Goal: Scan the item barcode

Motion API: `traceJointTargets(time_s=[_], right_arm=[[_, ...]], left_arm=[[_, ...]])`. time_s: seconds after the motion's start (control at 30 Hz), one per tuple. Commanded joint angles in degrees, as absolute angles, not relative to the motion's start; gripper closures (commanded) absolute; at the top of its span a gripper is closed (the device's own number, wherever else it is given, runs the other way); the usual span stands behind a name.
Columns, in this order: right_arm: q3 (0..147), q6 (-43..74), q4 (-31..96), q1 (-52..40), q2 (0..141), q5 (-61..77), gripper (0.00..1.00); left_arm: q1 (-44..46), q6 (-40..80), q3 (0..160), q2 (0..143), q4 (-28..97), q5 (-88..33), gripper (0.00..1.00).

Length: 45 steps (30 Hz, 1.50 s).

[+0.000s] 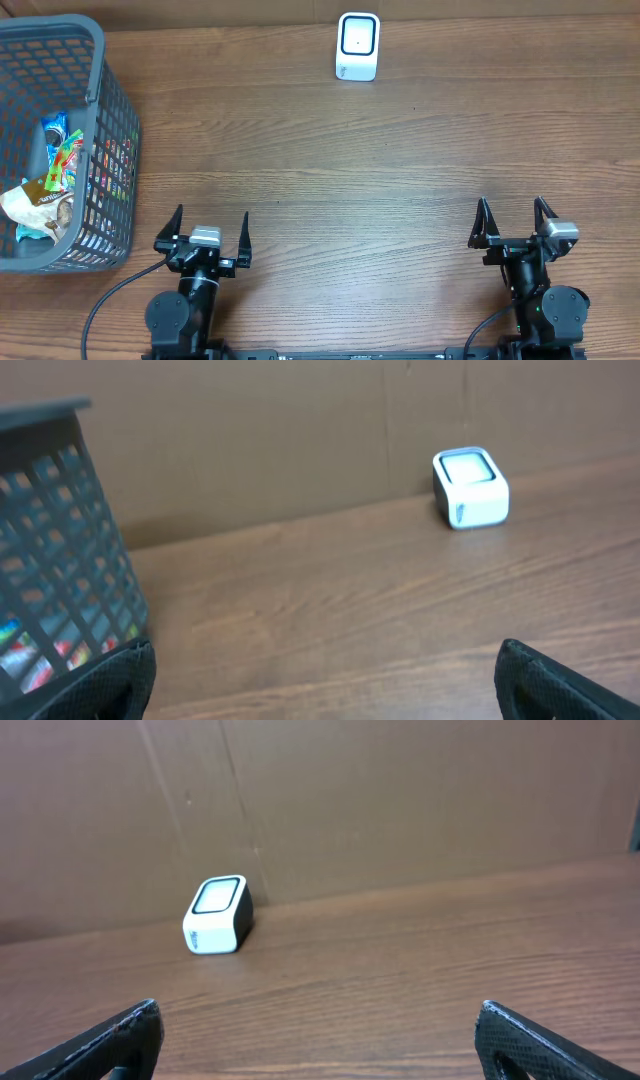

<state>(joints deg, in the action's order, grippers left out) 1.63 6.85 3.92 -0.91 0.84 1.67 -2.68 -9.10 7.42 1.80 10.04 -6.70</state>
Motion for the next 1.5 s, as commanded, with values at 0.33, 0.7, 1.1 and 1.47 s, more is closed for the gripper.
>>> traceJointTargets(time_s=[0.33, 0.7, 1.1, 1.47], right_arm=[[11.4, 4.0, 10.9, -1.4, 0.3, 2.2, 0.00], [24.6, 3.0, 16.8, -1.4, 12.1, 2.3, 0.00], [49.0, 2.5, 30.2, -1.4, 36.5, 6.6, 0.00], [64.6, -1.9, 42.8, -1.4, 56.2, 18.1, 0.00]], left_arm=[[-3.0, -5.1, 22.6, 20.9, 10.5, -14.5, 0.00], [-3.0, -5.7, 45.9, 45.4, 21.1, -16.6, 0.00], [-3.0, -9.1, 78.5, 62.9, 45.6, -16.6, 0.00], [-5.5, -12.1, 121.9, 84.1, 75.7, -11.8, 0.00]])
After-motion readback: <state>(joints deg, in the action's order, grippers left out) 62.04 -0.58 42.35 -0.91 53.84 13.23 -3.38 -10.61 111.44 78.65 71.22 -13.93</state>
